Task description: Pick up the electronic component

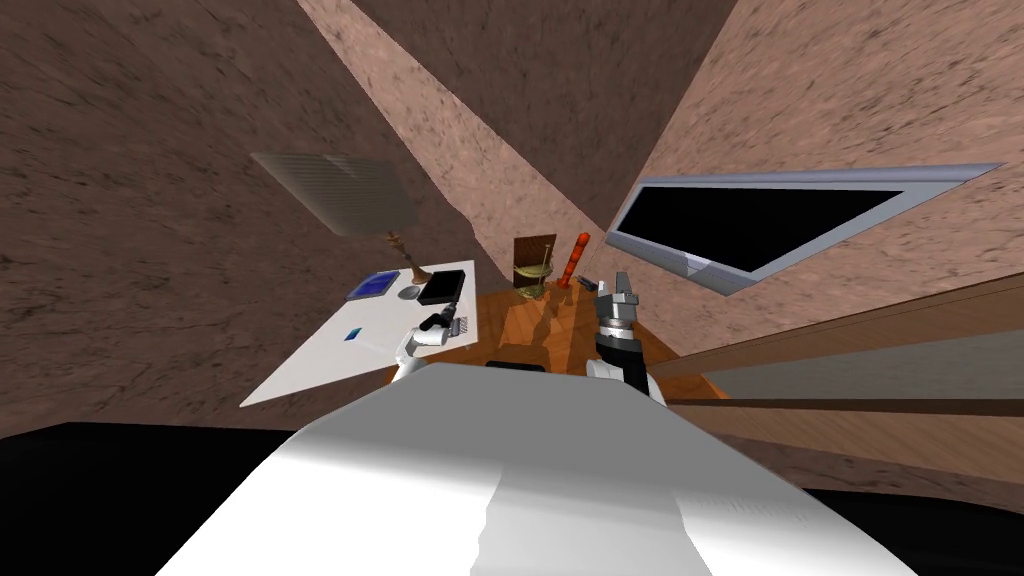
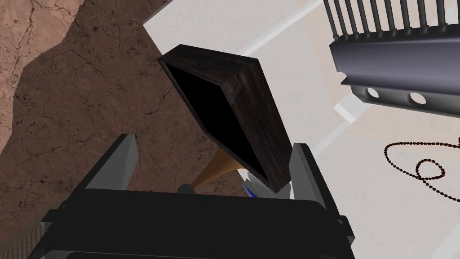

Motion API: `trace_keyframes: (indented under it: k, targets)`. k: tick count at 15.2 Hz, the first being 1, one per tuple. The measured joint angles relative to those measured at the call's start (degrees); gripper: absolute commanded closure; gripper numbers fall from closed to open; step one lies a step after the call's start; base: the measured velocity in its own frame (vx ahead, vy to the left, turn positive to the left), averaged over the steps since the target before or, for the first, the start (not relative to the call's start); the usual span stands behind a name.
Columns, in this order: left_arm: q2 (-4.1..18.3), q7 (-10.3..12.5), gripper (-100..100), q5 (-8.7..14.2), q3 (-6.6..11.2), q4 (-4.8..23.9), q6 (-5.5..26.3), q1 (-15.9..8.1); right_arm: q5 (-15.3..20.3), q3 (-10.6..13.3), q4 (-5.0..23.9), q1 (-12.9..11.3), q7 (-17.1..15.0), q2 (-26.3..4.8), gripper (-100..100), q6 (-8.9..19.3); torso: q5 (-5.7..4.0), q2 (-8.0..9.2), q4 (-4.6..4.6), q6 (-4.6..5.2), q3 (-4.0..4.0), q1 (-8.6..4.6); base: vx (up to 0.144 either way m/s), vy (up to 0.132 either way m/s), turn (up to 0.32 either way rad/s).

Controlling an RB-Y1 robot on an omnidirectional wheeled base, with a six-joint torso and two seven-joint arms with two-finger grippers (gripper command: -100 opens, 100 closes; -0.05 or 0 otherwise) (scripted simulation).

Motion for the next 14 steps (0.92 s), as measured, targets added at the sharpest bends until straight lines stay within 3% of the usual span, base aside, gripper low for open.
trace_keyframes:
  k: [14]
  targets:
    - [-0.44, -3.05, -100, -0.03, 2.97, 8.40, 15.76, -4.47, 0.00, 0.00, 0.00, 0.00, 0.00, 0.00, 0, 0.00, 0.02, -0.05, -0.01, 0.00, -0.03, 0.07, 0.040, -0.043, 0.003]
